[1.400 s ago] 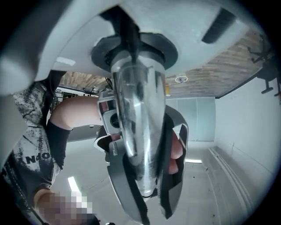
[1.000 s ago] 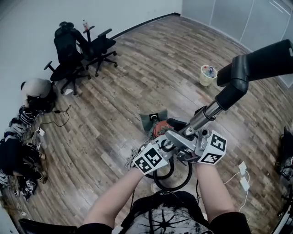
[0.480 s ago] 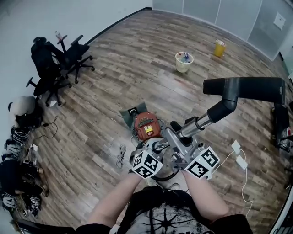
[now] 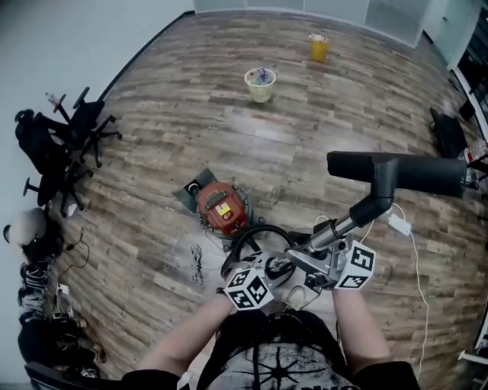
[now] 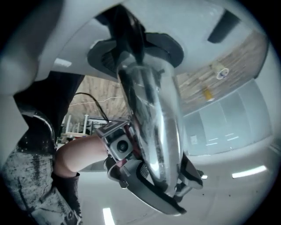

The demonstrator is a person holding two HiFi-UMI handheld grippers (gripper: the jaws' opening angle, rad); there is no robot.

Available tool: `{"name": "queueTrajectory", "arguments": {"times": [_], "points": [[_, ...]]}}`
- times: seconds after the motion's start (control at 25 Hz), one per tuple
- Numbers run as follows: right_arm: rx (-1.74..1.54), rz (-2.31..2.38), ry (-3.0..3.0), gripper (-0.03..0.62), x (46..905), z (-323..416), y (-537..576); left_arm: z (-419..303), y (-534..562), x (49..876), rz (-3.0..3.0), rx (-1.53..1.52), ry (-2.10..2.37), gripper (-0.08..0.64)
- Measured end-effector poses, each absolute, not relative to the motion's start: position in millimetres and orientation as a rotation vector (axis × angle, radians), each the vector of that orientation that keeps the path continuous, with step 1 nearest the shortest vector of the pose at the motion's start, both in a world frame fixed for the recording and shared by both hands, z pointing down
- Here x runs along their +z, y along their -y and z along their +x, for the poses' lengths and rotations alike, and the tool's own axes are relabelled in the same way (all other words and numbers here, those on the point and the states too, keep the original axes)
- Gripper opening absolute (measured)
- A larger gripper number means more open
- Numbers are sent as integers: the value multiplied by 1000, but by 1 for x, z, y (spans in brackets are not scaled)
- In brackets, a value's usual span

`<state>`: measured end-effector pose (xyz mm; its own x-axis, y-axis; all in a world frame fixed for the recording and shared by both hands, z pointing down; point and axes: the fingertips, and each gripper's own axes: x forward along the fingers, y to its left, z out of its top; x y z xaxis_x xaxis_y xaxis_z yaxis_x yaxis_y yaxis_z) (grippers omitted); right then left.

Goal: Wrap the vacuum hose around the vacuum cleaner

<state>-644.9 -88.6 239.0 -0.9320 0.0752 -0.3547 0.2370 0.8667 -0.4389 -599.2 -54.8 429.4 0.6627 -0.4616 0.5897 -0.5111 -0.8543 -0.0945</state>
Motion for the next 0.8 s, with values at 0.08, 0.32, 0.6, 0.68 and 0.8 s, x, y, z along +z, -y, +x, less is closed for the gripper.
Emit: {"name": "queueTrajectory", "arguments": {"times": [0.08,0.32,0.6,0.68,0.8], "points": [[-690,205,-2723,146,253,-636,83,-581,42,443,2771,872,629,122],[-858,-85,-2701,181,301,-626,90,-580,38,490,2686,901,460,54],[-1135,-1033,-2348,178,396,-559,71,-569,-2,571,2753,1212,240,52],[-1215,-1183,-2263,178,423,-544,62,-567,-10,591,2778,1299,187,52],[-1305,-1359,-2130,141,463,-529,60,-567,-12,619,2774,1372,158,52]]}}
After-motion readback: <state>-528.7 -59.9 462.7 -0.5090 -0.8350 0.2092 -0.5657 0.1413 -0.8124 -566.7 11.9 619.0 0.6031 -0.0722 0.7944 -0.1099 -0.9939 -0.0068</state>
